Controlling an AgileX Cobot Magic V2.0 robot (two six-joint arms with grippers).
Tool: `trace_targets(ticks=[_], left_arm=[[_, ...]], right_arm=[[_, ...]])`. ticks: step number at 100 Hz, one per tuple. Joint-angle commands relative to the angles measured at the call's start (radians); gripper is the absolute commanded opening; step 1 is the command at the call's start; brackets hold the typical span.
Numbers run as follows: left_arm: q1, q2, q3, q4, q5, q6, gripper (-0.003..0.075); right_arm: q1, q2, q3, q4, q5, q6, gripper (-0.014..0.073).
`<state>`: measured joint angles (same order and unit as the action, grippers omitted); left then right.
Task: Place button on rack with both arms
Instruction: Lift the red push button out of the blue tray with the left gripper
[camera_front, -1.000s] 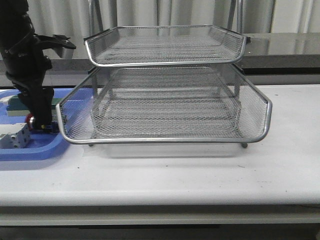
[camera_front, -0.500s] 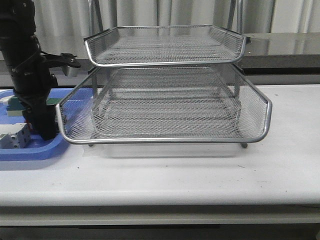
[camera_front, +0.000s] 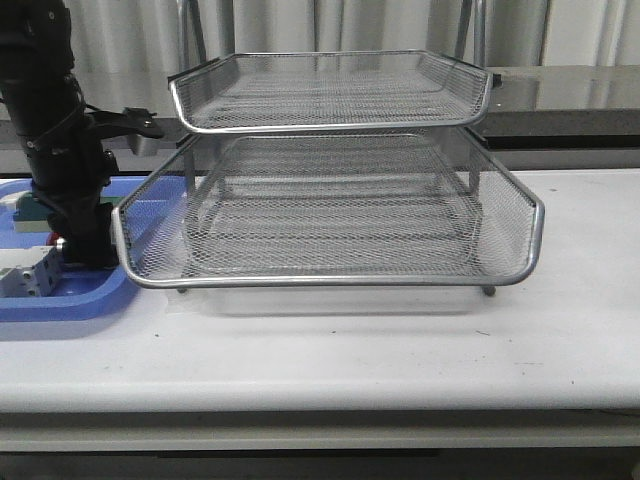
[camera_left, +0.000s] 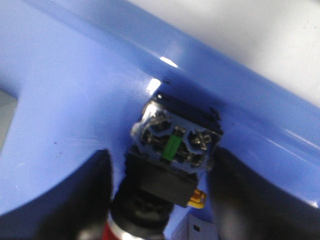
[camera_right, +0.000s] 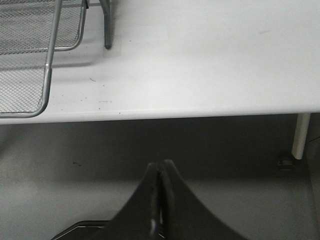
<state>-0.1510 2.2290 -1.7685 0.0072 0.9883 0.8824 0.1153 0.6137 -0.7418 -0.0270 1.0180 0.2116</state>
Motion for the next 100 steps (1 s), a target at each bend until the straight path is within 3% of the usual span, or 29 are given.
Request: trace_targets(ticks=[1,21,53,100], left_arm=[[-0.007,-0.056,-0.026,-0.007,-0.013,0.003,0.0181],[-0.007,-0.058,-0.047,-0.007,0.012,0.003,-0.0021],[-0.007,-0.059,-0.282,-0.007,0.294,-0.025,-0.002],[-0.007,-0.253,-0.322,0.032,0.29,-0.178,-0.002]], right_arm=[[0.002,0.001,-0.034,-0.011,-0.057,-0.002,-0.007],[0.002,0.001,-0.034,-0.011,-0.057,-0.002,-0.007],[0.002,0.001,-0.034,-0.011,-0.057,-0.002,-0.007],[0.002,0.001,-0.034,-0.011,-0.057,-0.002,-0.007]])
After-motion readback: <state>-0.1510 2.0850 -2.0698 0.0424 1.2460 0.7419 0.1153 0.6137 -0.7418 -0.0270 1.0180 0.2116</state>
